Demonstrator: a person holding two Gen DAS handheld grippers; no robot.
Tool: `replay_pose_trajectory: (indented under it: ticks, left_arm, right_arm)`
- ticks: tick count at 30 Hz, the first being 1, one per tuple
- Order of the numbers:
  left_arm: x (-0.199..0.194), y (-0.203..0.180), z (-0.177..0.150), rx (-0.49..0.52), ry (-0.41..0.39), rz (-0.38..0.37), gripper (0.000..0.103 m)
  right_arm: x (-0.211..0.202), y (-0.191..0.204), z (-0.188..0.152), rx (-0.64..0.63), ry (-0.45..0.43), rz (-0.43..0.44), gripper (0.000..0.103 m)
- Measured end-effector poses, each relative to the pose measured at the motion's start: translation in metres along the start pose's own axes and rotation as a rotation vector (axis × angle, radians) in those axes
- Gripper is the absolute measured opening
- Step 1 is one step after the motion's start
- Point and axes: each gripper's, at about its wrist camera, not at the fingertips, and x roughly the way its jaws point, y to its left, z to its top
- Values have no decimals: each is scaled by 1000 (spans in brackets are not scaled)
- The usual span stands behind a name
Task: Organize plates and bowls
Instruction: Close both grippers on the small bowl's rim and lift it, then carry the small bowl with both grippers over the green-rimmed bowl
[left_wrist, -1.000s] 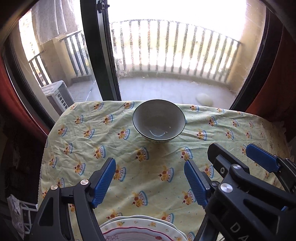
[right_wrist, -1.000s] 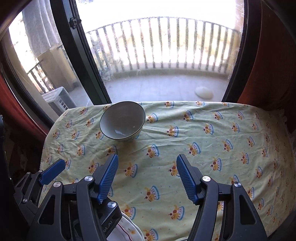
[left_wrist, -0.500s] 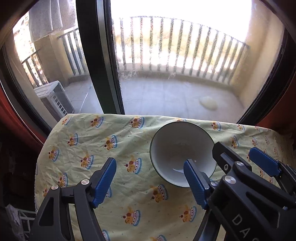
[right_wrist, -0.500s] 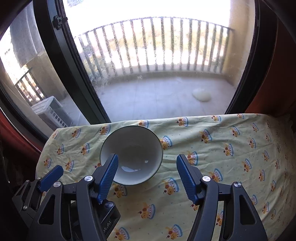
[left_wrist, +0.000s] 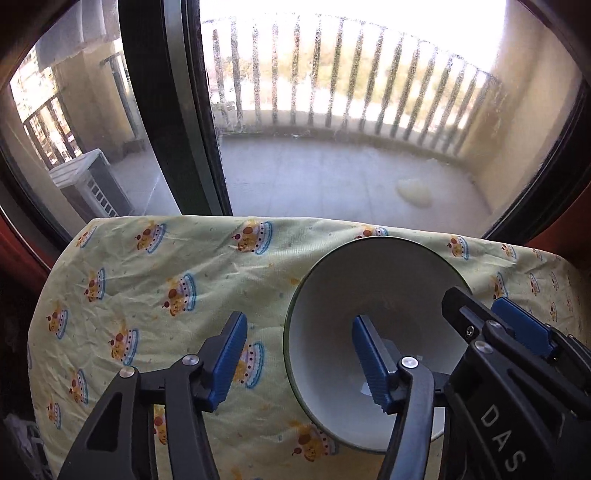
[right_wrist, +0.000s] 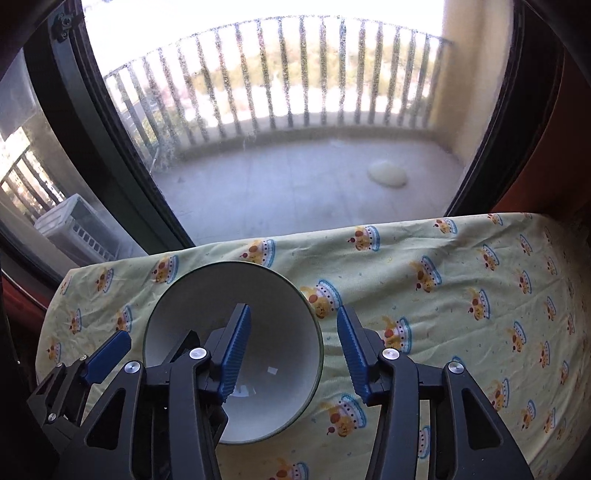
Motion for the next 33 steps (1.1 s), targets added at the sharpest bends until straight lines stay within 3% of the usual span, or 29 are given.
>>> replay_pose_trajectory:
  ticks: [8,17,33]
  left_arm:
    - [24,-3,-3,9,40,-9,42]
    - [31,-7,5,34,39,-39,23]
    - [12,-16,-15,52,57,-32,23]
  right_arm:
    - [31,-6,-7,34,58,17,26]
    - [38,-9,-3,43,37,19,24]
    - [23,-17,-16,27,78,21,22]
